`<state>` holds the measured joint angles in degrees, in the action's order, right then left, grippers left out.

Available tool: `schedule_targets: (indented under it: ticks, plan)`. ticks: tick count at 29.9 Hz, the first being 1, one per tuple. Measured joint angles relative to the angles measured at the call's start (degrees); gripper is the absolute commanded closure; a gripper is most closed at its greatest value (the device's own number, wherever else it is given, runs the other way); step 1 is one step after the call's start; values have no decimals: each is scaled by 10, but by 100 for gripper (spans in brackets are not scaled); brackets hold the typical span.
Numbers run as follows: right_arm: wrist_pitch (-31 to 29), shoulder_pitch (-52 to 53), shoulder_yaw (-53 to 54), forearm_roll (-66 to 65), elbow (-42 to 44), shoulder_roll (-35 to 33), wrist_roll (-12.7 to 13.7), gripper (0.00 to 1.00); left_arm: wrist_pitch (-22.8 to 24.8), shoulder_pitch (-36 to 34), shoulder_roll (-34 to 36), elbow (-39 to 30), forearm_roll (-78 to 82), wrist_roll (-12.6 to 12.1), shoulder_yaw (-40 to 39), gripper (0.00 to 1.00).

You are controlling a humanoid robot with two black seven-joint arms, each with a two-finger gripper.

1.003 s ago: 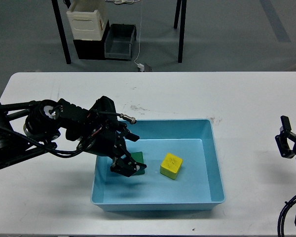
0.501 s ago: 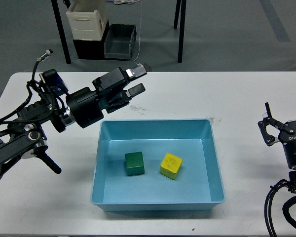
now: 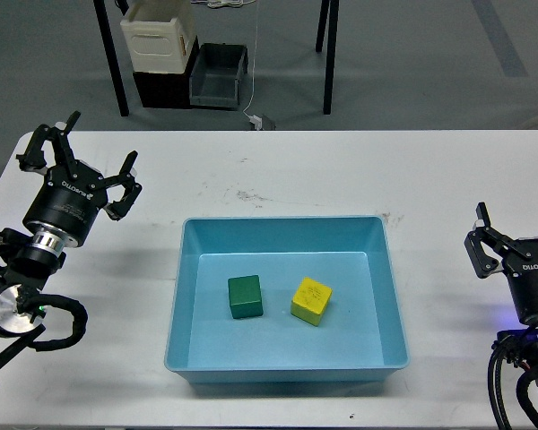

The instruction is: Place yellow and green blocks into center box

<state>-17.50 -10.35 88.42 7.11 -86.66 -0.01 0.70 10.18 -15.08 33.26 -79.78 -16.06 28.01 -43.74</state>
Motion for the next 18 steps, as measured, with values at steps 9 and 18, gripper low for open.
schedule_targets:
  ticks: [9, 18]
  plan:
    - [0, -22, 1, 2, -1, 0, -1, 0, 125, 65, -11, -4, -171, 0, -20, 0]
    - [-1, -26, 0, 2, -2, 0, -1, 0, 177, 110, -44, -5, -175, 0, -62, 0]
